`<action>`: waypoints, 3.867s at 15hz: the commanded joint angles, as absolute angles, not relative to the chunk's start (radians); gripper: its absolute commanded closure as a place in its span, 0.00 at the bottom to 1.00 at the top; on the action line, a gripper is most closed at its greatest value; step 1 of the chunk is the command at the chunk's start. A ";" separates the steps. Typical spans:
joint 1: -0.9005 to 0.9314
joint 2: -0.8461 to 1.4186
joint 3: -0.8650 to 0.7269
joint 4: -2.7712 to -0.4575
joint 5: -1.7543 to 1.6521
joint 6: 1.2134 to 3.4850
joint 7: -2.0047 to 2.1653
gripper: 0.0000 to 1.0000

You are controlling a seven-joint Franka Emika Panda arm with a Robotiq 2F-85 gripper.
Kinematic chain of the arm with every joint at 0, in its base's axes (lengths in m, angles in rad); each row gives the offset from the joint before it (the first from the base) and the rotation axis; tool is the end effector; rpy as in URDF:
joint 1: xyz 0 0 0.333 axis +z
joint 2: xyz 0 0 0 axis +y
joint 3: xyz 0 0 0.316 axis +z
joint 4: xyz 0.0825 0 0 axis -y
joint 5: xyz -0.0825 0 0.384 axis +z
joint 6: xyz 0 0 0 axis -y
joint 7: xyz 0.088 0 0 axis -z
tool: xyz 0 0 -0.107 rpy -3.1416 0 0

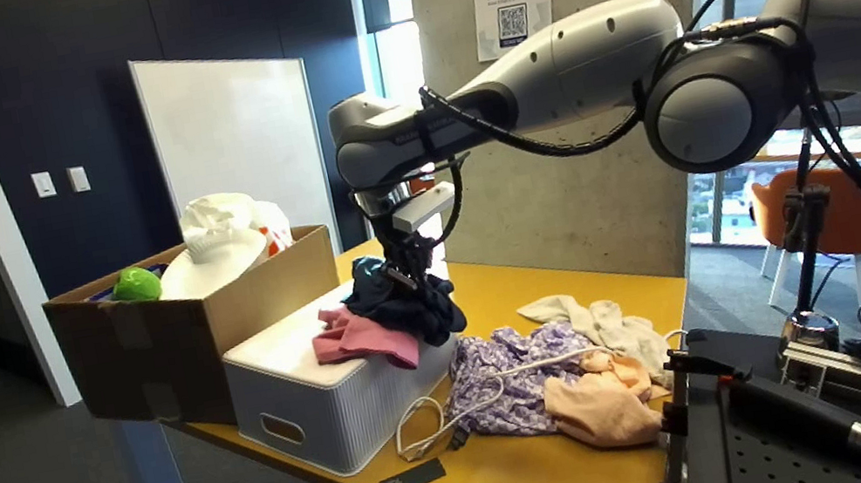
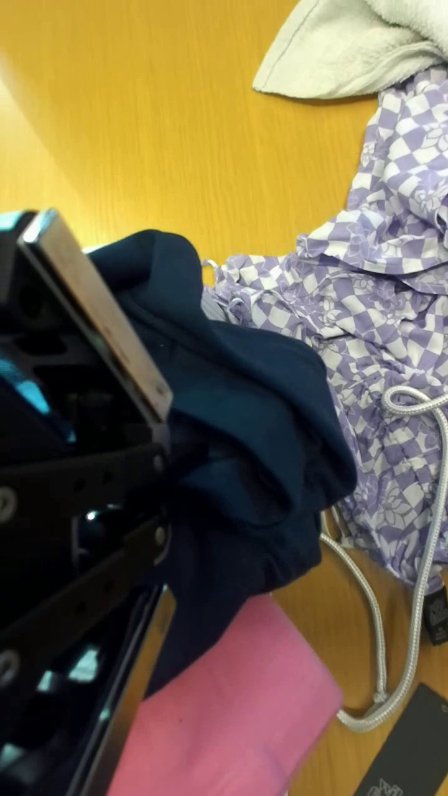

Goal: Remove the clothes from the top of the basket

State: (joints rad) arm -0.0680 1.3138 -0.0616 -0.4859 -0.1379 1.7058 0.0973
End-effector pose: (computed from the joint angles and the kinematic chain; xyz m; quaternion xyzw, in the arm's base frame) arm 0.7927 -0.0866 0.2142 0.9910 -0.0788 -0.0463 0.0977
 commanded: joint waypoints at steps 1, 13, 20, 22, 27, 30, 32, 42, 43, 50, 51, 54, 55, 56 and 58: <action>-0.090 1.320 -0.080 -0.353 -0.112 1.611 0.108 0.98; -0.121 1.076 -0.080 -0.448 -0.048 1.404 0.388 0.98; -0.166 1.047 -0.060 -0.450 0.054 1.329 0.600 0.98; -0.177 1.046 -0.054 -0.452 0.077 1.333 0.623 0.98; -0.195 1.027 -0.026 -0.485 0.105 1.176 0.496 0.98; -0.204 1.032 -0.018 -0.500 0.117 1.065 0.436 0.98; -0.215 1.093 -0.023 -0.421 0.136 0.997 0.488 0.98; -0.306 1.283 -0.031 -0.415 0.223 1.045 0.790 0.98; -0.323 1.311 -0.033 -0.407 0.232 1.074 0.832 0.98; -0.383 1.388 -0.052 -0.422 0.196 1.324 0.897 0.66; -0.382 1.390 -0.052 -0.425 0.194 1.341 0.907 0.60; -0.364 1.370 -0.048 -0.444 0.187 1.346 0.920 0.38; -0.354 1.353 -0.047 -0.462 0.184 1.347 0.915 0.31; -0.341 1.340 -0.047 -0.461 0.179 1.346 0.906 0.25; -0.318 1.313 -0.044 -0.461 0.173 1.345 0.879 0.10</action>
